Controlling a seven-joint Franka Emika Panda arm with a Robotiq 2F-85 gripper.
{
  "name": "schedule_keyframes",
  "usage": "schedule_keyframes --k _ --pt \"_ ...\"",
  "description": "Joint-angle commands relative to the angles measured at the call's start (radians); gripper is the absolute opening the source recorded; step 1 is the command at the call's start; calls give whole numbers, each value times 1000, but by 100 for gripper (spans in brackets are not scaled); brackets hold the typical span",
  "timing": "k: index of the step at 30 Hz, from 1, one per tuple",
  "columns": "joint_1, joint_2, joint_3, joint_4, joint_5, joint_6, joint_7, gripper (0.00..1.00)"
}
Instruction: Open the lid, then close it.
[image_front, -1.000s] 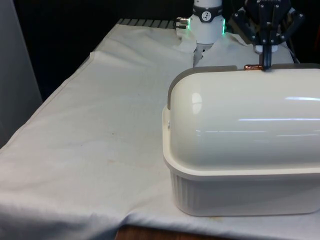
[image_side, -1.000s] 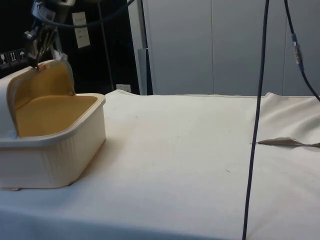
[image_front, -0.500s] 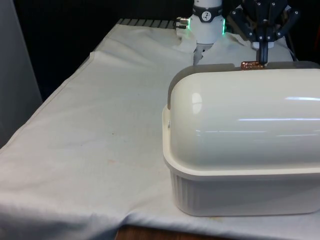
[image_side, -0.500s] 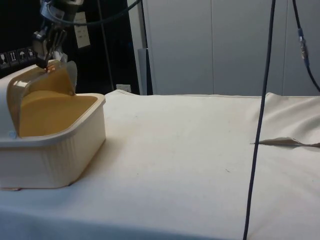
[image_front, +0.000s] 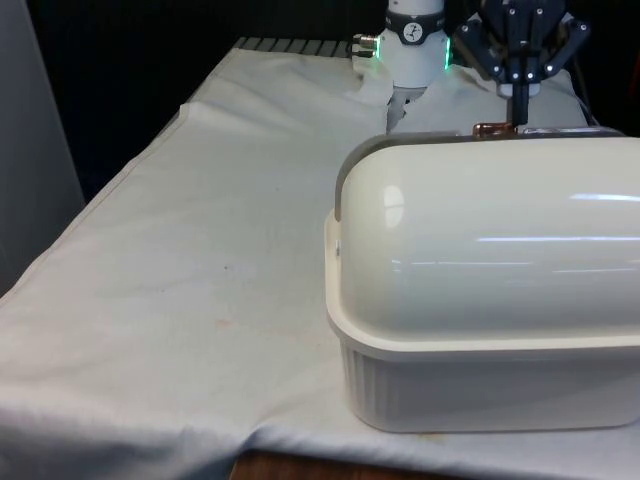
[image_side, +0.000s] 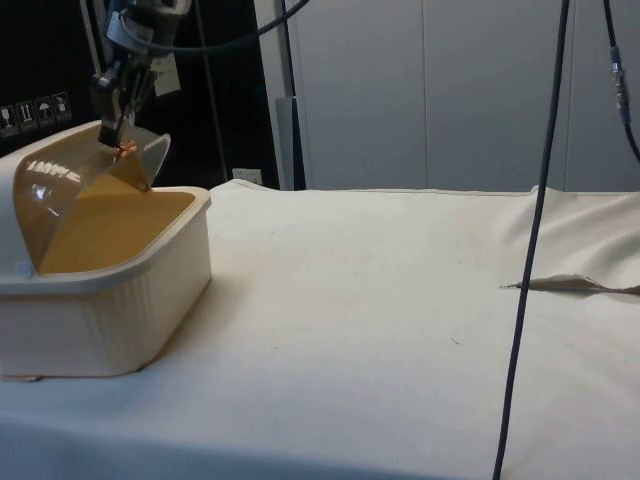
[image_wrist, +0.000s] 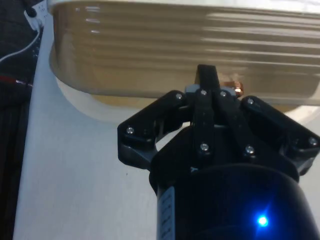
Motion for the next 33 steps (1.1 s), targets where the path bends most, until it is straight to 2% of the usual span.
schedule_keyframes --k 1,11,12,21,22,31,33 --pt "-1 -5 4 -10 7 -8 0 0" --pt "0 -3 3 -24 1 -39 3 0" --pt "-2 -11 10 -37 13 -50 0 0" --pt "0 -15 8 -61 5 -79 4 0" --pt "-1 -27 14 -80 15 -93 2 0" --pt "0 -30 17 -97 9 -127 4 0" --pt "1 -37 23 -118 16 -134 7 0"
